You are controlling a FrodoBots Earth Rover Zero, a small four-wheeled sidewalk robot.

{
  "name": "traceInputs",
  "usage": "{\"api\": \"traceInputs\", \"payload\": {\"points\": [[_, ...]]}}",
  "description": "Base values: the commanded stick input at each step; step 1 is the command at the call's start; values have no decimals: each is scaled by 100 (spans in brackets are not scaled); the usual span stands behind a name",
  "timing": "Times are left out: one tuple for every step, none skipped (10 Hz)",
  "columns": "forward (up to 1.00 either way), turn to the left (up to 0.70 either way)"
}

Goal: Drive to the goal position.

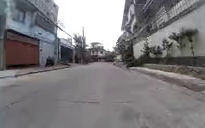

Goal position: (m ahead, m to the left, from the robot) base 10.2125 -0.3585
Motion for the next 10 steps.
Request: {"api": "traceInputs", "payload": {"points": [[100,3],[100,3],[100,3],[100,3],[100,3],[100,3],[100,3],[100,3],[100,3],[100,3]]}}
